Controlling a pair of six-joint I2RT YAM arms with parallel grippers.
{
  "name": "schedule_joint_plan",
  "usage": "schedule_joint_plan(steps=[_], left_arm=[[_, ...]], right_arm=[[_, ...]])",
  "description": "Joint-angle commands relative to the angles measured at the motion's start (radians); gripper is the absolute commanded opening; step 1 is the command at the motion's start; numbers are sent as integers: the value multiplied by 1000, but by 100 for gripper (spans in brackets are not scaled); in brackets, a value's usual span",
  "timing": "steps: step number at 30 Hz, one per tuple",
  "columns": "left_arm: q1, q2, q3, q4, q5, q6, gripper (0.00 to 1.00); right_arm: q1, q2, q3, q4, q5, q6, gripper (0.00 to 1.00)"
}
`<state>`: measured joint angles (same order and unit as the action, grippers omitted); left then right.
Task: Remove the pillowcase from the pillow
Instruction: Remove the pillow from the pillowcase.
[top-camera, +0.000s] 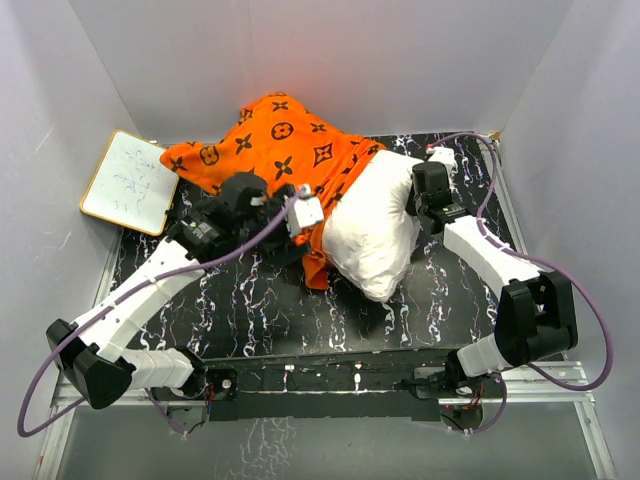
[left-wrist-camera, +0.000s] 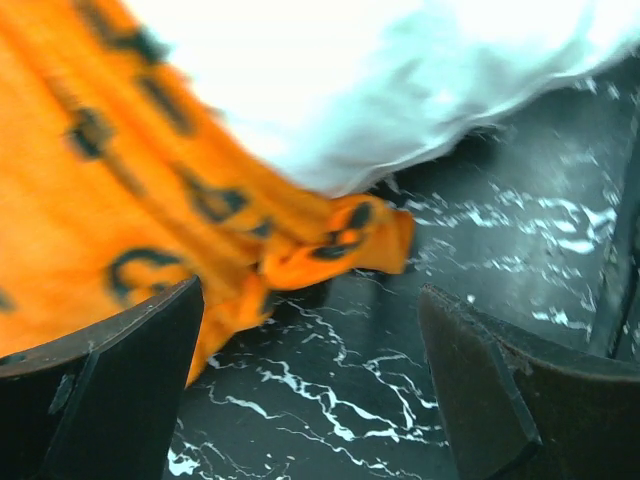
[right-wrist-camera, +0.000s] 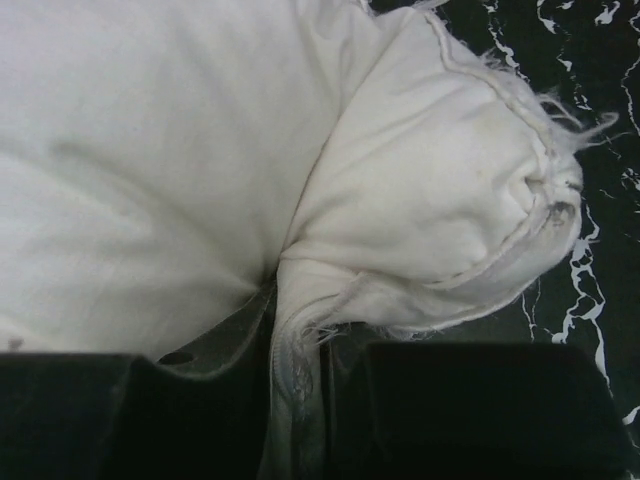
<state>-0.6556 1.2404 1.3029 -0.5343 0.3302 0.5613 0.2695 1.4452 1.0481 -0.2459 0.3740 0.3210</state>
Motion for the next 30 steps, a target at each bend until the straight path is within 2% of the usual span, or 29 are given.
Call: schedule_joint_plan(steps=[1, 3, 6, 7, 8, 9, 10, 11, 12, 15, 18, 20, 24, 27, 30], left_arm=[[-101, -17, -68, -106, -22, 191, 86], [-126, -28, -142, -81, -64, 259, 86], [-128, -46, -248, 56, -141, 301, 86], [-128, -46, -274, 132, -174, 296, 86], [-128, -41, -293, 181, -198, 289, 85], [-128, -33, -309, 227, -237, 277, 85], [-128, -26, -321, 268, -259, 267, 84], [-128, -17, -333, 303, -278, 262, 84], [-128, -9, -345, 341, -300, 258, 84], [-128, 20, -348, 394, -311, 208, 84], [-128, 69, -305, 381, -287, 126, 82], [-128, 99, -283, 383, -284, 82, 77], [-121, 185, -205, 340, -314, 3, 65], [-89, 251, -118, 274, -299, -83, 51], [-78, 284, -62, 262, -282, -113, 28]], right_arm=[[15, -34, 12, -24, -135, 8, 8], [8, -42, -4, -37, -138, 21, 8], [-8, -52, -39, -40, -145, 40, 8], [-20, -52, -44, -56, -153, 54, 18], [-31, -55, -45, -69, -181, 63, 35], [-38, -64, -39, -89, -201, 74, 59], [-39, -90, -31, -114, -210, 91, 77], [-40, -123, -31, -137, -211, 112, 91], [-40, -170, -39, -150, -217, 134, 97], [-40, -335, -62, -162, -248, 177, 98], [-38, -444, -23, -288, -357, 230, 98], [-36, -512, -24, -358, -448, 268, 98], [-20, -659, -107, -393, -619, 307, 98], [6, -720, -164, -423, -695, 316, 98], [36, -789, -251, -384, -720, 347, 98]])
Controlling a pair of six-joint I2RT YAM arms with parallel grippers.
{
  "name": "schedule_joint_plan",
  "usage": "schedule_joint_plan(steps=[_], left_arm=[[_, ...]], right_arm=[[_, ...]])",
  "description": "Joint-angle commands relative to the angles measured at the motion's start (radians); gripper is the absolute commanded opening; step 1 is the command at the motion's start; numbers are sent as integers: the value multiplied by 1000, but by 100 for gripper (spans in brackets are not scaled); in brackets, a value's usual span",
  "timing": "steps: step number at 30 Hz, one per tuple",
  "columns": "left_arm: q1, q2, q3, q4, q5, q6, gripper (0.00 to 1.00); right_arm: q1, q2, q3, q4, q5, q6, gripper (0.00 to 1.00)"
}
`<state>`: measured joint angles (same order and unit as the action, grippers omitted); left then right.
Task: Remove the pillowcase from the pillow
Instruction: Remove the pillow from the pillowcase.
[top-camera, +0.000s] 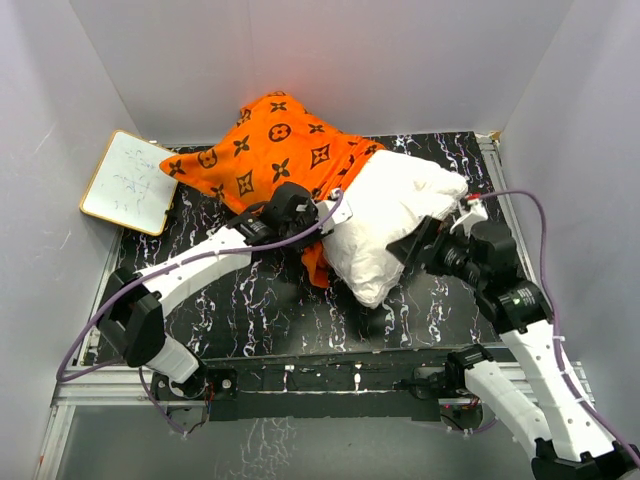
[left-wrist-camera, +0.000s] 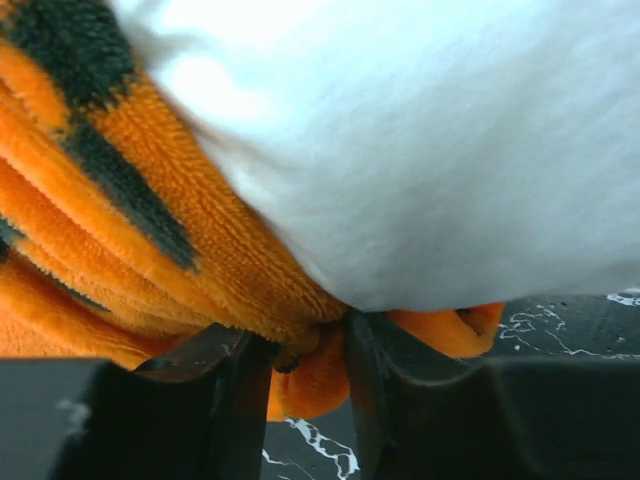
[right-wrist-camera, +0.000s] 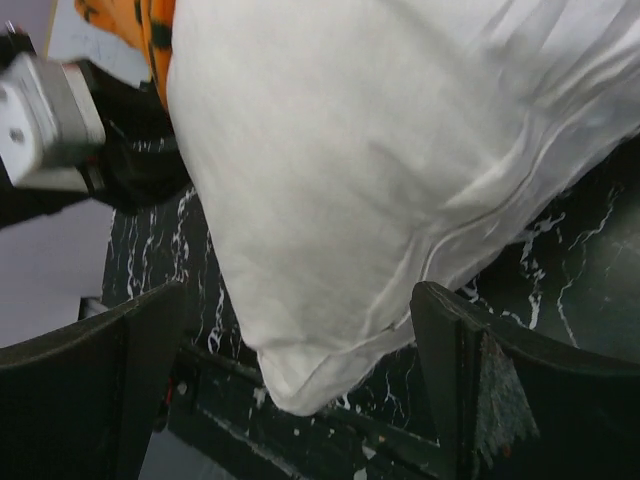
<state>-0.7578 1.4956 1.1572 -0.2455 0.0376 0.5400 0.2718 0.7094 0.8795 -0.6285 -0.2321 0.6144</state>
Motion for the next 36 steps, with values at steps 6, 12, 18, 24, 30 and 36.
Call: schedule_joint_plan(steps=[6, 12, 18, 24, 30, 36], left_arm=[[25, 37, 140, -63, 29, -120, 10], [25, 28, 170, -103, 52, -133, 0], [23, 6, 194, -137, 69, -117, 0], [33, -85, 129, -155, 38, -67, 0], [126, -157, -35, -68, -59, 45, 0], [317, -121, -97, 85, -90, 138, 0]], right_arm=[[107, 2, -170, 132, -96, 63, 98], [523, 200, -176, 389, 198, 103, 98], [664, 430, -47, 356, 529, 43, 98], [551, 376, -114, 345, 740, 48, 70], [423, 260, -131, 293, 784, 102, 8], [201, 155, -125, 269, 720, 47, 8]])
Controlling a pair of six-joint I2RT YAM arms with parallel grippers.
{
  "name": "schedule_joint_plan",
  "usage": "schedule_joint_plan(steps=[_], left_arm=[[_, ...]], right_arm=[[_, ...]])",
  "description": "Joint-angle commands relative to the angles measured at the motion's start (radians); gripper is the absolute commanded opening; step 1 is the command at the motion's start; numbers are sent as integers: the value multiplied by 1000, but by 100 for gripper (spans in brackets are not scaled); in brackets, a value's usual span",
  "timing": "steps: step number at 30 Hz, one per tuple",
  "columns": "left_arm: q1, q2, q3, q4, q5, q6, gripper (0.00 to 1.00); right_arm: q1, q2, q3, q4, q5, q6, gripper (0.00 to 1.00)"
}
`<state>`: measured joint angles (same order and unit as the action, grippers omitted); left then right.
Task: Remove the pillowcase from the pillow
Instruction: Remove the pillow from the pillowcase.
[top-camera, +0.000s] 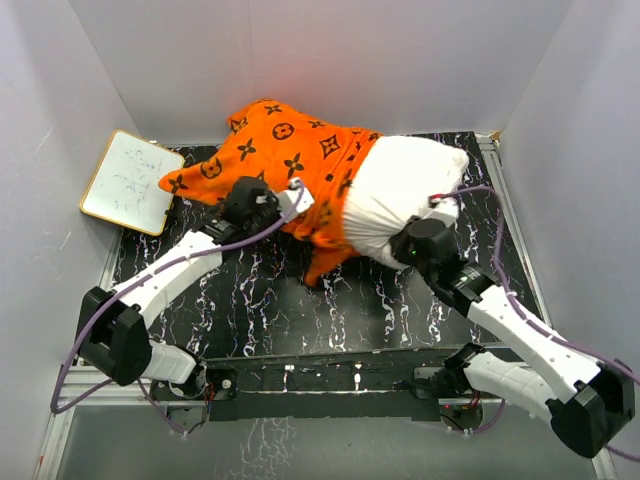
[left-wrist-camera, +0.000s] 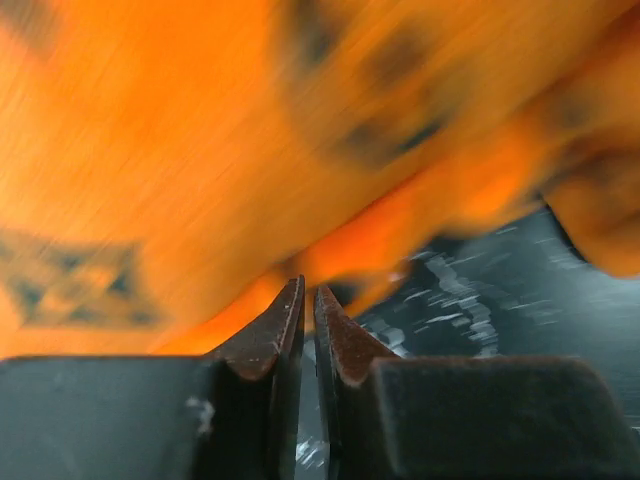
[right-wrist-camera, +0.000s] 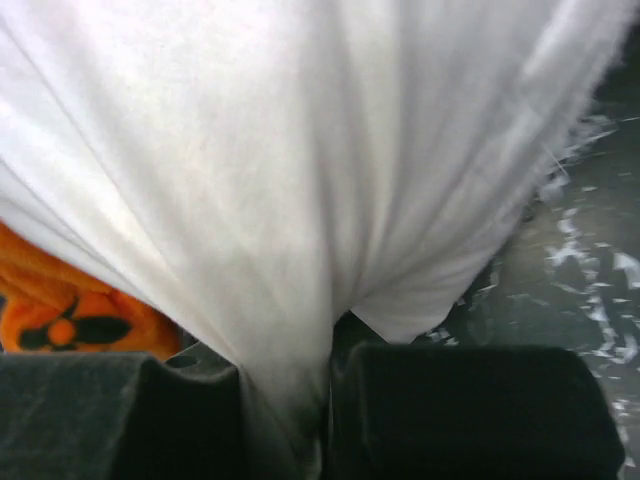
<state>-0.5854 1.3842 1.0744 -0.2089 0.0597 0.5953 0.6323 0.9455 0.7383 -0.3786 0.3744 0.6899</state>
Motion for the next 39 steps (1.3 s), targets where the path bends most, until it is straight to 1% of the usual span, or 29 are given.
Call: schedule_joint_plan(steps=[1, 3, 6, 7, 9, 10, 11, 12, 13, 14, 18, 21, 24, 26, 28, 30, 32, 34, 35, 36, 37, 38, 39], left_arm=[[173, 8, -5, 63, -107, 83, 0], [228, 20, 14, 83, -94, 87, 0], [305, 14, 29, 85, -54, 84, 0], [320, 8, 33, 71, -32, 83, 0], [342, -24, 38, 15, 47, 75, 0], [344, -50, 36, -17, 96, 75, 14], [345, -68, 32, -61, 142, 88, 47], [345, -79, 31, -108, 179, 108, 77], [346, -86, 30, -155, 203, 128, 94], [346, -89, 33, -193, 215, 141, 97], [363, -91, 58, -290, 224, 149, 97], [371, -100, 34, -297, 208, 188, 97], [372, -93, -11, -248, 144, 235, 97], [372, -75, -54, -145, 48, 247, 97], [394, -31, -38, -112, 19, 232, 97], [424, 30, 11, -110, 45, 178, 97], [431, 83, 54, -127, 72, 147, 97], [430, 111, 80, -138, 130, 132, 96], [430, 116, 85, -146, 167, 132, 91], [430, 115, 87, -147, 199, 132, 82], [431, 114, 85, -147, 229, 135, 67], [431, 108, 88, -146, 252, 141, 48], [430, 95, 93, -152, 275, 148, 26]], right_arm=[[-215, -86, 18, 9, 86, -35, 8], [-336, -97, 9, 4, 24, -37, 8], [-533, -98, -19, 34, -123, -15, 8], [-574, -90, -22, 50, -178, -10, 8], [-592, -64, -18, 78, -281, -22, 8], [-592, -44, -15, 85, -320, -26, 8], [-591, -27, -11, 86, -343, -26, 8], [-592, -10, -7, 81, -346, -27, 8], [-592, -1, -2, 75, -337, -32, 8], [-592, 5, 3, 68, -325, -34, 8], [-592, -6, 8, 74, -309, -64, 8], [-592, -5, 17, 73, -300, -90, 8], [-592, -1, 31, 76, -309, -108, 8], [-592, 1, 45, 72, -315, -119, 8], [-591, 1, 55, 68, -317, -129, 8], [-591, -1, 58, 69, -323, -129, 8], [-591, -1, 54, 78, -346, -126, 8], [-592, 5, 51, 84, -369, -124, 8], [-591, 7, 49, 89, -376, -125, 8], [-592, 7, 48, 95, -381, -126, 8], [-592, 5, 46, 99, -384, -126, 8], [-592, -1, 43, 112, -387, -125, 8], [-594, -17, 30, 136, -384, -116, 8]])
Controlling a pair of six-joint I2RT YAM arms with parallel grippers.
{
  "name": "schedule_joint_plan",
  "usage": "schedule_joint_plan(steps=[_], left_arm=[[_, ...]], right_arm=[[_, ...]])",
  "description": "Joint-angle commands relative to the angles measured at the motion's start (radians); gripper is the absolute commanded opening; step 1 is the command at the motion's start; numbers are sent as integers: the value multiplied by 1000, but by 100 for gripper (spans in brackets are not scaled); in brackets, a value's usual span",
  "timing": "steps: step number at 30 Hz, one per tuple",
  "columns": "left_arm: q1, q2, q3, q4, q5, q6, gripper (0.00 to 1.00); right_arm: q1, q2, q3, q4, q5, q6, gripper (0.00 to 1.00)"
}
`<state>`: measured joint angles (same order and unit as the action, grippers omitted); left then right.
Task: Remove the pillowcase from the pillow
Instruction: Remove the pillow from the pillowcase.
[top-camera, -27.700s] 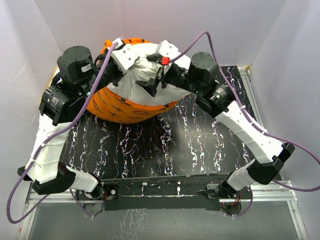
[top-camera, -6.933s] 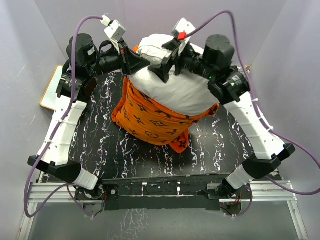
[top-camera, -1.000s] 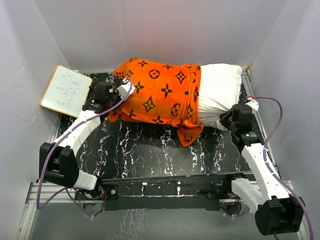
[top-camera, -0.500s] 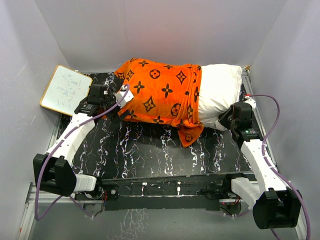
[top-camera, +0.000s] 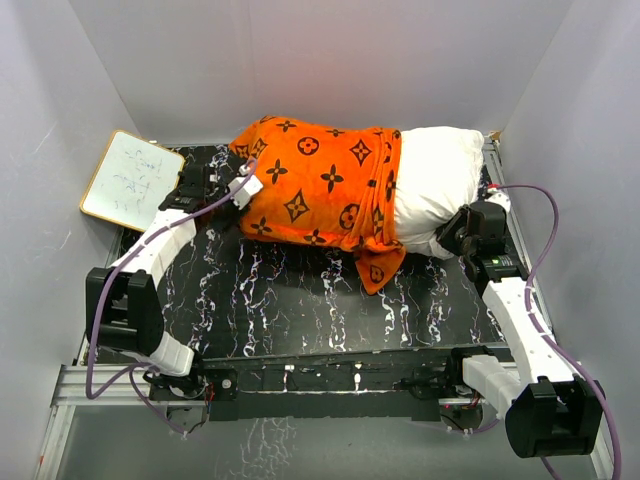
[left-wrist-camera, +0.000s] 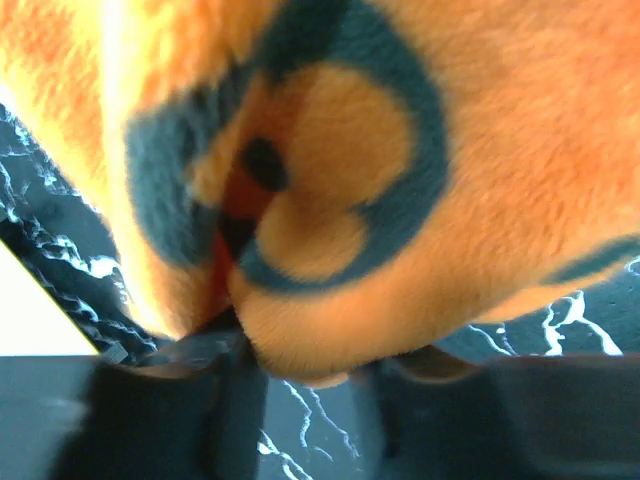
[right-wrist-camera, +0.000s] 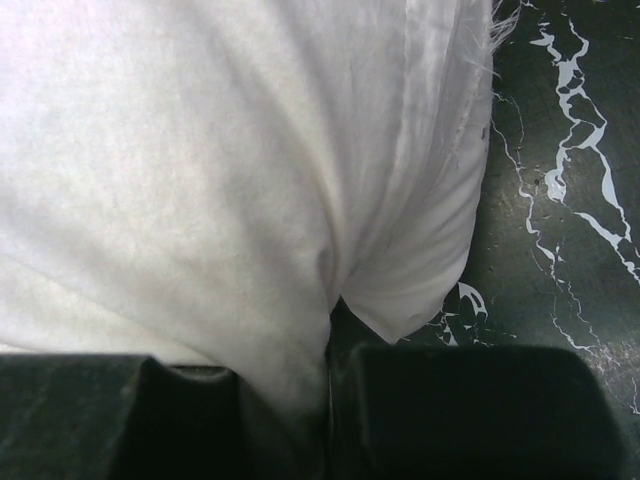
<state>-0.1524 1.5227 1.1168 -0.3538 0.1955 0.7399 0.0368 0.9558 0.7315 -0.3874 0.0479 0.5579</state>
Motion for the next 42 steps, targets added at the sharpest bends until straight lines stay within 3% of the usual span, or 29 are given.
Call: schedule_joint_plan(steps=[1, 2, 6, 15, 26, 34, 35, 36, 38, 40, 42], left_arm=[[-2, -57, 55, -8, 144, 6, 11], [0, -73, 52, 0, 132, 17, 0], [44, -141, 45, 12, 90, 94, 0], [384, -174, 98, 1, 156, 188, 0], [649, -140, 185, 3, 231, 258, 0], [657, -134, 247, -96, 320, 145, 0], [635, -134, 269, -150, 337, 133, 1], [590, -132, 310, -232, 353, 118, 16], [503, -129, 357, -311, 362, 67, 34], [416, -124, 398, -354, 381, -15, 64], [329, -97, 453, -383, 395, -81, 71]], right_arm=[[-3, -49, 14, 186, -50, 38, 8], [-8, -74, -9, 229, -44, 59, 8], [-20, -63, -1, 297, -39, 114, 8], [-34, -36, 61, 317, 66, 164, 8], [-169, -85, 41, 260, 197, 183, 9], [-175, -33, 16, 223, 114, 190, 8], [-175, -4, 35, 206, 74, 167, 15], [-175, 20, 62, 195, 25, 139, 26], [-175, 54, 130, 142, 6, 110, 40], [-175, 46, 180, 147, 28, 87, 56], [-176, 44, 263, 139, 37, 62, 70]])
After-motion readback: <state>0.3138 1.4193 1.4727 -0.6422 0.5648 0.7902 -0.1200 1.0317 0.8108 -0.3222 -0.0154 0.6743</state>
